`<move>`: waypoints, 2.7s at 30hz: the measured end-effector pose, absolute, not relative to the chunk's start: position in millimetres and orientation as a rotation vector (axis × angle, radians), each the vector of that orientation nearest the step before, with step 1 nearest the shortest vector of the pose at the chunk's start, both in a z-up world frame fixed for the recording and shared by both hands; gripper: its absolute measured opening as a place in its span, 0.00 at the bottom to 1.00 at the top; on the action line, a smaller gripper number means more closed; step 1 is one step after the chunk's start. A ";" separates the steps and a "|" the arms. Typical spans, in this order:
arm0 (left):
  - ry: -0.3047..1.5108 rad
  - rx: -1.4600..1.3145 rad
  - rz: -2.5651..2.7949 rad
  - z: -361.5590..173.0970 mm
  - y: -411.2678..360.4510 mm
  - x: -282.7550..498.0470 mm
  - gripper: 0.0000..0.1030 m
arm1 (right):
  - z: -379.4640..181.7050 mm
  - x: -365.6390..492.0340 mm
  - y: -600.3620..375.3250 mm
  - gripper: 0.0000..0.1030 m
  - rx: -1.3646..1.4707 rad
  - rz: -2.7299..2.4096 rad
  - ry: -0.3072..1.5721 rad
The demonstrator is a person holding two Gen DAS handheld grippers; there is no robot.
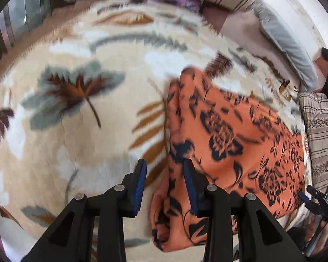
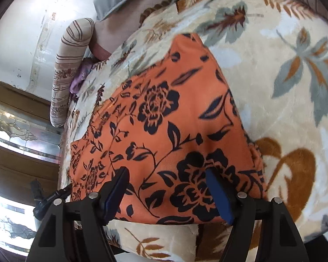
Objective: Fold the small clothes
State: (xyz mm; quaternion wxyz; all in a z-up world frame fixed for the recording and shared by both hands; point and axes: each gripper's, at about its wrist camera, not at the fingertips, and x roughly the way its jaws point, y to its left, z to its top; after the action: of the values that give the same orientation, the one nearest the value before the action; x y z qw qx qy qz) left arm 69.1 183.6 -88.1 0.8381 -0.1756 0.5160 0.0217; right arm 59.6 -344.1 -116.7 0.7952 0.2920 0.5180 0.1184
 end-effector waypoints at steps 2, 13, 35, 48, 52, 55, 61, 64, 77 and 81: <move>1.053 -0.359 0.043 -78.2 180.7 67.8 0.35 | -113.6 62.3 -340.5 0.73 0.578 0.243 1.118; 1.000 -0.308 0.034 -62.0 157.6 44.5 0.44 | -95.2 68.2 -309.8 0.73 0.369 0.191 1.082; 1.128 -0.014 0.028 -100.0 100.2 95.1 0.58 | -118.7 176.2 -329.1 0.73 0.559 0.320 1.196; 1.154 -0.035 0.045 -99.8 139.0 180.2 0.58 | -106.5 177.8 -334.2 0.73 0.560 0.343 1.140; 1.180 -0.116 0.123 -111.7 159.5 198.0 0.56 | -116.8 185.6 -337.3 0.73 0.484 0.292 1.167; 1.160 -0.110 0.165 -111.8 164.4 199.7 0.51 | -130.1 193.0 -364.2 0.73 0.657 0.271 1.136; 1.121 -0.165 0.199 -105.7 171.4 193.2 0.52 | -103.8 175.3 -354.3 0.73 0.588 0.242 1.093; 1.070 -0.166 0.204 -87.3 169.1 176.2 0.52 | -79.8 141.1 -348.1 0.73 0.604 0.279 1.045; 0.986 -0.138 0.047 -62.5 72.5 59.4 0.65 | -139.5 -13.6 -322.4 0.74 0.918 0.236 1.087; 1.011 -0.170 0.059 -68.8 57.4 40.2 0.65 | -143.4 -14.4 -346.5 0.74 0.952 0.108 1.015</move>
State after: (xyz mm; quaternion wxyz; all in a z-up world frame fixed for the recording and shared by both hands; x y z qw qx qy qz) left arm 40.2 57.4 -68.8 0.8711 -0.0814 0.4836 0.0282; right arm -14.4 -346.5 -143.4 0.7663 0.4382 0.4673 0.0496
